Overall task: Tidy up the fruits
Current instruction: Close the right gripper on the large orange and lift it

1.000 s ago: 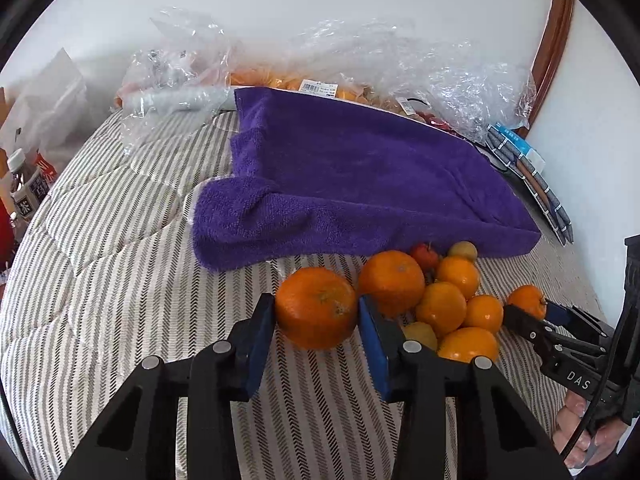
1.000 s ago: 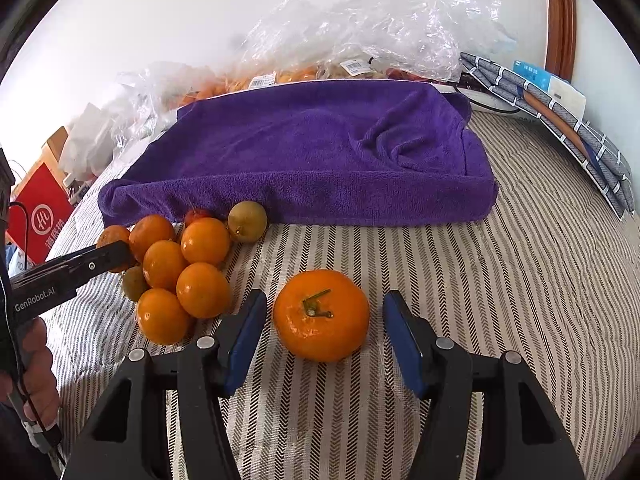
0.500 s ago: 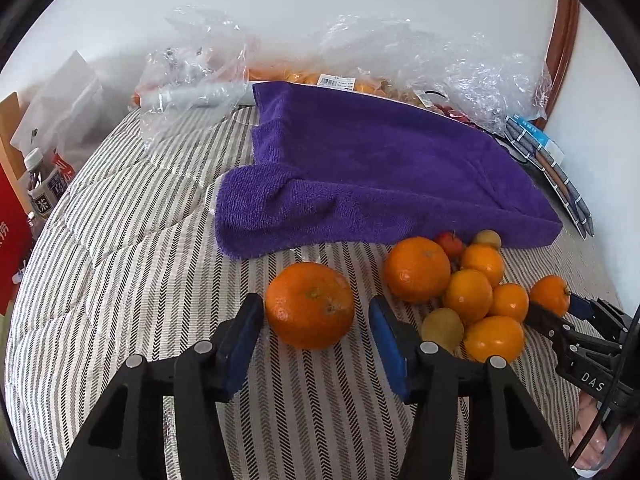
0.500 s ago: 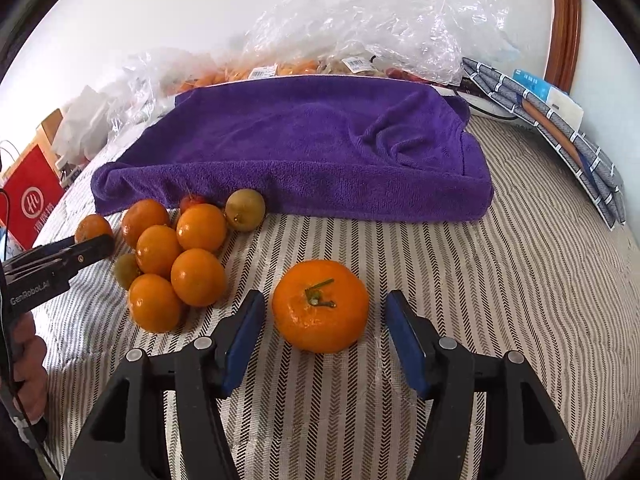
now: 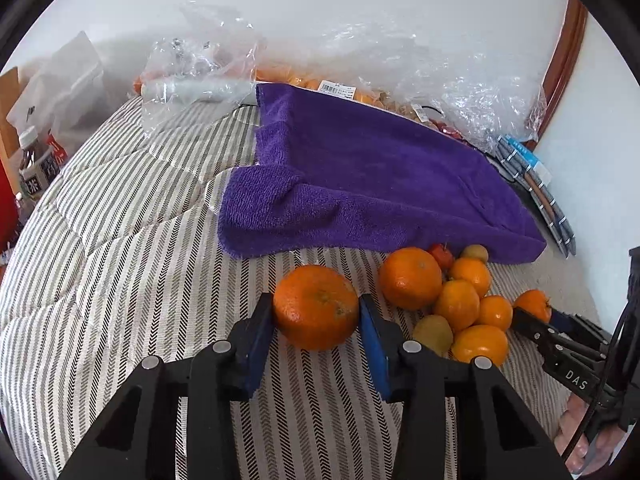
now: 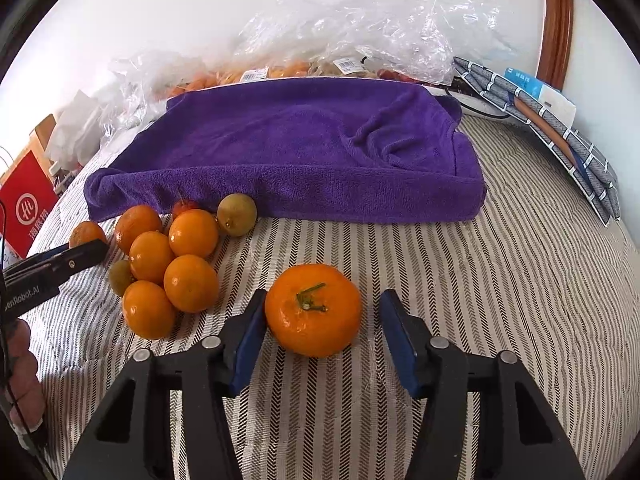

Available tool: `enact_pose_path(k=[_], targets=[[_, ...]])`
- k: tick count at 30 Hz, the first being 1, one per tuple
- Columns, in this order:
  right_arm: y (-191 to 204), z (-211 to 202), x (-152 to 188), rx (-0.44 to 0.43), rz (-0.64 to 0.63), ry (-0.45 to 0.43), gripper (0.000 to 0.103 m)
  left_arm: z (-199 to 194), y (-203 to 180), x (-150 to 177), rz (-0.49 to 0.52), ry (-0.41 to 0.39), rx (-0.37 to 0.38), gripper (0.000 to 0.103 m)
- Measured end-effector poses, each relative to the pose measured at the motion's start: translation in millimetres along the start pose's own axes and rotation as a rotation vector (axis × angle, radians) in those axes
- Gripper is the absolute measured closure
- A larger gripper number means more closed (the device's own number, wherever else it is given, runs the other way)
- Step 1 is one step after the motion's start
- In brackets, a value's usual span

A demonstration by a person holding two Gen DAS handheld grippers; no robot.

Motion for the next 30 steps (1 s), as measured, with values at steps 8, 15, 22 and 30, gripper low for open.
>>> enact_pose_path(k=[8,15,22,30], targets=[[-2,-2,0,-0.002,0.028,-0.005,0.059,-9,-7,0,0.036,-0.051,-0.005,0.063],[-8,-9,0,-0.009,0.057,-0.044,0.059,-15,-8,-2,0.032,-0.085,-0.005,0.063],[-12,-8,-1,-0.010,0.081,-0.037,0.059,-16,-5,-3,0.016,-0.086,-0.005,0.063],[-4,0,-1,0.052,0.027,0.003,0.059,-16,0,-3,-0.004,-0.084,-0.009,0.063]])
Point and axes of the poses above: each gripper's, at about its wrist camera, not at the fingertips, and z roughly the way its jaws point, y to its left, x to its underside, the point moved 4 cm from there along z, roughly the way its jaws point, and after that the axes turned 11 degrees about x, right-handed, at the moved point
